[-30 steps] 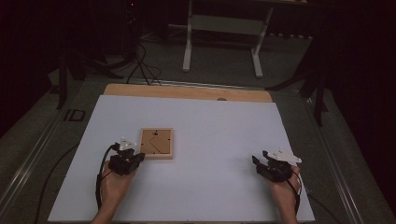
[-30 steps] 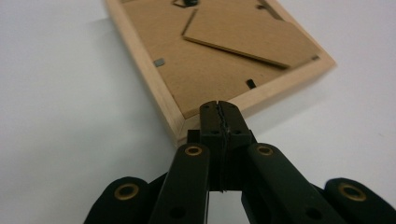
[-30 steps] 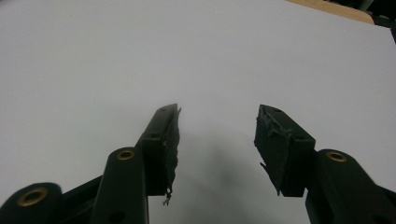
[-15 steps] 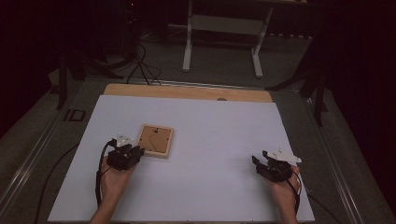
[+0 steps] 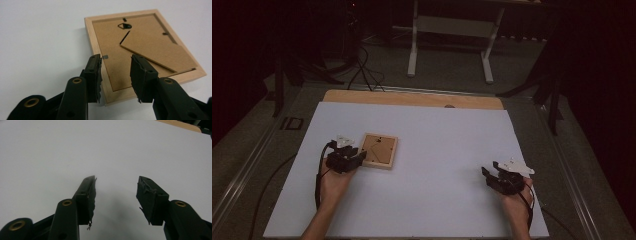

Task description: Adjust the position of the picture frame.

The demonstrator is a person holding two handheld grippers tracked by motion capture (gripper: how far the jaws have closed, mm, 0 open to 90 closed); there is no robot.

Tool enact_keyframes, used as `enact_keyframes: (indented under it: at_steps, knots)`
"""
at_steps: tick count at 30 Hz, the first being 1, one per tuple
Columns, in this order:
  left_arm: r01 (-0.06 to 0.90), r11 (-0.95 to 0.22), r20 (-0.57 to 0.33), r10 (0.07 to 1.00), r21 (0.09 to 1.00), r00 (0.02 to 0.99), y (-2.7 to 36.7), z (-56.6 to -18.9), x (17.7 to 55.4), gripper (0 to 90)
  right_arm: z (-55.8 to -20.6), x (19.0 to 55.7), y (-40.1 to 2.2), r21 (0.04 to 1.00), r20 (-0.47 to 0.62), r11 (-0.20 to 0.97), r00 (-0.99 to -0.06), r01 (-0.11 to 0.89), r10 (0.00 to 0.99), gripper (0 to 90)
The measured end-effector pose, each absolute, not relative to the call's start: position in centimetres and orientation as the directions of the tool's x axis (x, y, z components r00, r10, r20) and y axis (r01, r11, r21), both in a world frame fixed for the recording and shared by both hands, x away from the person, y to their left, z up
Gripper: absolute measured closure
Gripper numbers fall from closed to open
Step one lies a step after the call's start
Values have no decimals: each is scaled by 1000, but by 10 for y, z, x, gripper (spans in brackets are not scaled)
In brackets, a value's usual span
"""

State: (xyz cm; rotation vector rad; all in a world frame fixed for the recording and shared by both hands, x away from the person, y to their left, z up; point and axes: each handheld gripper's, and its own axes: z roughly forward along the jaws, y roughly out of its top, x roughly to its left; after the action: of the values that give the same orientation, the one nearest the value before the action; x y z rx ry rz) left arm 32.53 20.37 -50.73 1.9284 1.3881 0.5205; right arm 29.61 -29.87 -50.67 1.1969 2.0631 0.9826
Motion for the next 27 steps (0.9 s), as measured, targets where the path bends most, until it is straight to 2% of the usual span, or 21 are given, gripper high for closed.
enact_keyframes:
  at_steps: [5,10,19,23,27]
  knots:
    - [672,-186,-64,942,717,329,205,-511,328,666,-506,296,-299,810,-97,332,-448,484,889,488]
    - [669,-181,-78,938,720,338,213,-512,329,799,-507,296,-298,808,-100,337,-452,483,886,487]
    - [657,-215,-55,930,723,364,210,-512,328,811,-508,297,-296,805,-103,344,-457,483,883,487]
    - [645,-257,-37,914,720,405,202,-511,325,814,-508,297,-296,805,-102,344,-458,483,883,487]
    - [608,-326,-27,867,724,498,185,-511,321,815,-508,297,-296,805,-103,345,-458,483,883,487]
